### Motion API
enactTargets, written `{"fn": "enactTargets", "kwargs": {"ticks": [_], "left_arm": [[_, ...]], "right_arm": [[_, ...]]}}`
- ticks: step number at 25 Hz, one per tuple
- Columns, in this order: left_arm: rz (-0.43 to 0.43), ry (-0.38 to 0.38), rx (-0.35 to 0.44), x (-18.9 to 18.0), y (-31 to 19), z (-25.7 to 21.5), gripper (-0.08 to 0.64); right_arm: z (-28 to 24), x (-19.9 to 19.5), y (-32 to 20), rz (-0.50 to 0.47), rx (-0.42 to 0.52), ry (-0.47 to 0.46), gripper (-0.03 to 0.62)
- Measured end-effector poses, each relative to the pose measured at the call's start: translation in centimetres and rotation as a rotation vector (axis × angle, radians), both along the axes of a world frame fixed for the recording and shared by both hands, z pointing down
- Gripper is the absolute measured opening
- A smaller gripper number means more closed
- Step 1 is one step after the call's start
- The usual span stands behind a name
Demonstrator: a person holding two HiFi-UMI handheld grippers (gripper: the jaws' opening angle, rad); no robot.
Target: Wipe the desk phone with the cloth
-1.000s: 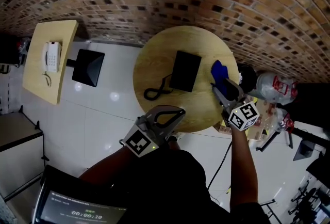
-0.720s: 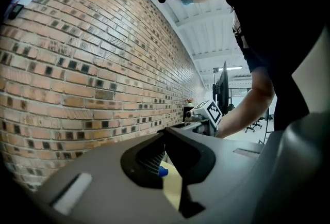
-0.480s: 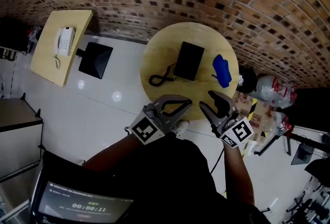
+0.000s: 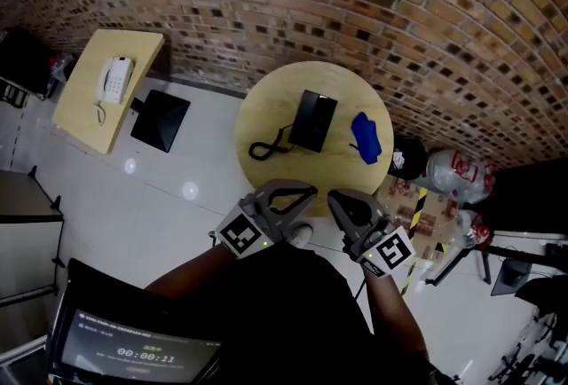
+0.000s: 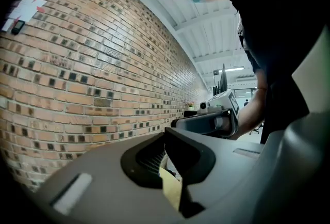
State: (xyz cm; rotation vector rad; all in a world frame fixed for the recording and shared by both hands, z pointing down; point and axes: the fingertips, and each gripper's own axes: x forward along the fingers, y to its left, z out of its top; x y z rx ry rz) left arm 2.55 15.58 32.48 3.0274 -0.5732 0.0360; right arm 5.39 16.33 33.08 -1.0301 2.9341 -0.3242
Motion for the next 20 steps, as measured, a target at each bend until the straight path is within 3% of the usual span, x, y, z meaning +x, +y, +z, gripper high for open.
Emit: {"fn": "enactTargets", "kwargs": {"ticks": [5, 15, 20], "left_arm": [[0.022, -0.002, 0.038, -0.3, 1.4, -0.7, 0.000], [0.043, 0.016, -0.009, 0.5, 2.5, -1.1, 0.000], [0.070, -0.014, 0.035, 1.3, 3.5, -1.0, 0.000]], "right_arm": [[-1.2, -1.1, 1.3, -0.016, 0.021, 0.016, 0.002], [-2.1, -1.0, 2.9, 0.006, 0.033, 0.031, 0.002], [-2.4, -1.1, 3.4, 0.005, 0.043, 0.028, 0.002]]}}
